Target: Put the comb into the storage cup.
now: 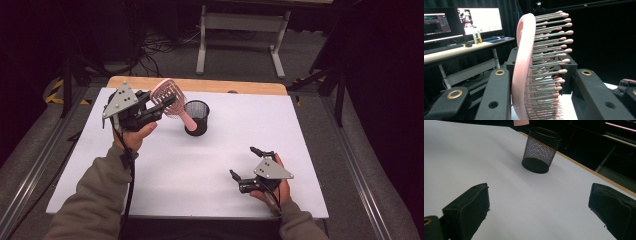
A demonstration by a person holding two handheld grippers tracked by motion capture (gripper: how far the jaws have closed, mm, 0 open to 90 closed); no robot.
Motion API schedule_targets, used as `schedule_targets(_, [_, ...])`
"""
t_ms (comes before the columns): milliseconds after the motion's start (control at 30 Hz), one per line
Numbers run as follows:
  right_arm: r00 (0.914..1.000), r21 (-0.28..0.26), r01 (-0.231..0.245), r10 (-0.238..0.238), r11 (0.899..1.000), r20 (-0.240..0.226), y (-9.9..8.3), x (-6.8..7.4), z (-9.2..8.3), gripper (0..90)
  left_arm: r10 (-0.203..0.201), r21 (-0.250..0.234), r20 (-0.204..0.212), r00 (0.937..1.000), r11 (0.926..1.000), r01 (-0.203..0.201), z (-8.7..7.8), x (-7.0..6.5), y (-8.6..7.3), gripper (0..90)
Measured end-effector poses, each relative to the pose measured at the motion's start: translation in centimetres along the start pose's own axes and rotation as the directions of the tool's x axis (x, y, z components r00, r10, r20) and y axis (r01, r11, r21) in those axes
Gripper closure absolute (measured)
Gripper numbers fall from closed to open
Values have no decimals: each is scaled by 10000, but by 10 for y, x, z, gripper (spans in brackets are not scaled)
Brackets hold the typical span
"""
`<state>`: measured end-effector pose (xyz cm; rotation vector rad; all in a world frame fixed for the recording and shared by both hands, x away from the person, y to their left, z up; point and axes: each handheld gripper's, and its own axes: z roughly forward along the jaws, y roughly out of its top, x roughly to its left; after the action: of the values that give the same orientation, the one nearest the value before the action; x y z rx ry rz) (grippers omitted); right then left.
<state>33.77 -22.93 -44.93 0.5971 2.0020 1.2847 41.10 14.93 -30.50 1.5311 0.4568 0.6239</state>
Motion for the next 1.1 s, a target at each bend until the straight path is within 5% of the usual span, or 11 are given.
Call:
schedule_targets(700, [10000,43,55,-55,10000,-79,0,1,1,43,246,404,-226,9994,9989,-237,41,10,13,632])
schedule_targets(1100, [9999,128,94,-93,9999,-98,0,1,1,45,30,591,-631,9980,9983,7,55,20,10,632])
